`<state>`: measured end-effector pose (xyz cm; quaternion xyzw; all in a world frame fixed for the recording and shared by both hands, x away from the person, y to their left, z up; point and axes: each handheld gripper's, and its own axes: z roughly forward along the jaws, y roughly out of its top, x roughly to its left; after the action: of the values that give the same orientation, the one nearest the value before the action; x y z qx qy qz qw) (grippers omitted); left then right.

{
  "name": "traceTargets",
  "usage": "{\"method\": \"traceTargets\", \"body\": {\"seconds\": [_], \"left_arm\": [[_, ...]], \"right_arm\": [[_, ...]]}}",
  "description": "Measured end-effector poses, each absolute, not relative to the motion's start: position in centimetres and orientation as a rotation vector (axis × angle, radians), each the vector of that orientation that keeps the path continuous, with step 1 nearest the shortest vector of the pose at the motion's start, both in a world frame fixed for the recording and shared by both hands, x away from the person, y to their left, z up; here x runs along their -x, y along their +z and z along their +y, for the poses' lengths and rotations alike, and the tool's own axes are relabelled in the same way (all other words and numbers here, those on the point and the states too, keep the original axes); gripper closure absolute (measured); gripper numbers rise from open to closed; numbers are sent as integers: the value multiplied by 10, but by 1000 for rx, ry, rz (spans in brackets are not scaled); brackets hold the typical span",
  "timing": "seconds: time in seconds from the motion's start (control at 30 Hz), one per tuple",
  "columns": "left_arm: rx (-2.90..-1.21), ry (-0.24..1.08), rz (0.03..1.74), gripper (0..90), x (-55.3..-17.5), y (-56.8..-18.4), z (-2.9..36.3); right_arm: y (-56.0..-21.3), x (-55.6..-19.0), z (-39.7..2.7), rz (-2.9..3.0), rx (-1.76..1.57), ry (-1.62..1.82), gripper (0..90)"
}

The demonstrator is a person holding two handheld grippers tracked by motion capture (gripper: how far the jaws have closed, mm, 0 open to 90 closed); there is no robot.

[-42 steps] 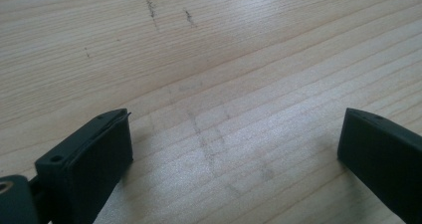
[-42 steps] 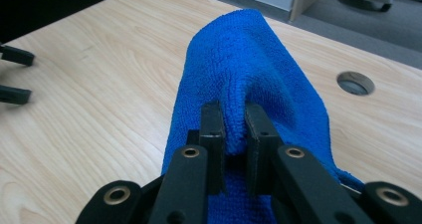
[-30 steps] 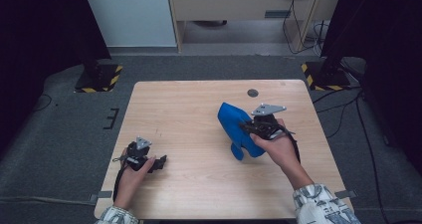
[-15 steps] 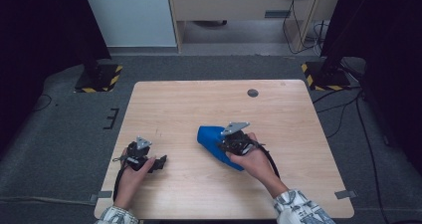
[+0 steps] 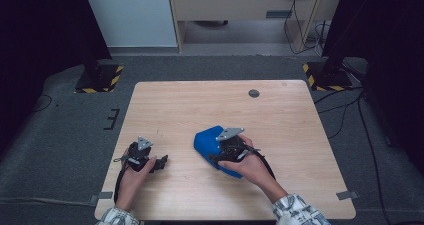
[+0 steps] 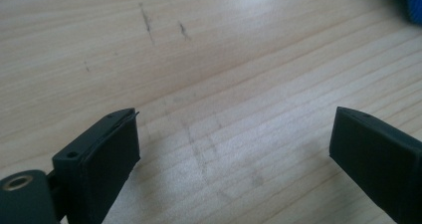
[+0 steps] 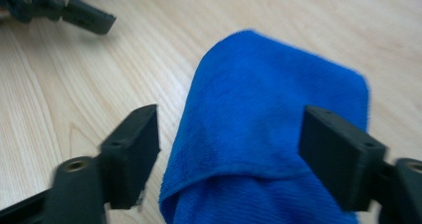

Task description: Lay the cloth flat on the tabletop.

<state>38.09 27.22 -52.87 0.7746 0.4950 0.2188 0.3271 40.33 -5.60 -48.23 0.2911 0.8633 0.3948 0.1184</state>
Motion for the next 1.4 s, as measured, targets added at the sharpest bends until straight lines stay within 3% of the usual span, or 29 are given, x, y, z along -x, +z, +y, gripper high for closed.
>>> {"method": "traceTargets", "body": {"seconds": [0.27, 0.47, 0.5, 0.53, 0.67, 0.77, 0.97, 1.03, 1.07, 1.1, 1.2, 1.37, 1.4], "left_arm": [[-1975, 584, 1243, 102, -376, -517, 261], [-1970, 564, 1163, 121, -373, -509, 237], [-1970, 564, 1163, 127, -373, -509, 237], [-1966, 556, 1154, 134, -372, -508, 234], [-1921, 517, 1123, 159, -372, -499, 215], [-1905, 495, 1111, 169, -374, -496, 207], [-1936, 460, 1052, 175, -376, -490, 176], [-1957, 452, 1025, 175, -376, -490, 165], [-1981, 454, 1000, 174, -375, -490, 156], [-1981, 454, 1000, 174, -375, -490, 156], [-1997, 446, 967, 173, -375, -490, 142], [-2014, 438, 931, 173, -373, -489, 131], [-2028, 431, 913, 222, -374, -490, 125]], "right_arm": [[-472, -402, -78, 2478, -892, 1183, 215], [-483, -398, -114, 2444, -958, 1180, 462], [-483, -398, -114, 2444, -958, 1180, 462], [-489, -399, -122, 2434, -986, 1177, 538], [-501, -403, -130, 2428, -1029, 1225, 616], [-505, -405, -131, 2422, -1049, 1235, 612], [-510, -407, -125, 2436, -1077, 1210, 515], [-513, -408, -125, 2442, -1100, 1218, 565], [-513, -407, -124, 2455, -1081, 1223, 655], [-513, -407, -124, 2455, -1081, 1223, 655], [-510, -405, -122, 2463, -1050, 1276, 810], [-506, -401, -120, 2464, -1018, 1312, 878], [-504, -399, -119, 2465, -1007, 1319, 884]]}}
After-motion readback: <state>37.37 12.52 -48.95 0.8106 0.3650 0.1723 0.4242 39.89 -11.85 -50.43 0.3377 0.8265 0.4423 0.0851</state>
